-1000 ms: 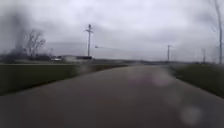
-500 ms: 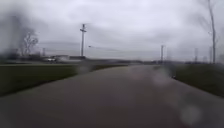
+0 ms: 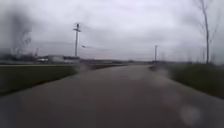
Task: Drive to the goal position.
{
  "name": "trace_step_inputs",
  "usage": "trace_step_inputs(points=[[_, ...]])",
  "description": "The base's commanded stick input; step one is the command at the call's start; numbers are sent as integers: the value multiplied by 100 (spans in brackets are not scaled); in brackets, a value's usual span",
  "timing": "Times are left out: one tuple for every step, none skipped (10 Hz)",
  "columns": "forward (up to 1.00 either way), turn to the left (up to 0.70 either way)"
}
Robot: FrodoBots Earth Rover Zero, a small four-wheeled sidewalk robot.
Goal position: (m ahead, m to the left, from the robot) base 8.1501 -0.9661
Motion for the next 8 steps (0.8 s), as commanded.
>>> trace_step_inputs(points=[[50,-51],[50,-51],[50,-51],[50,-51],[50,-51],[50,-51],[50,-51],[50,-51]])
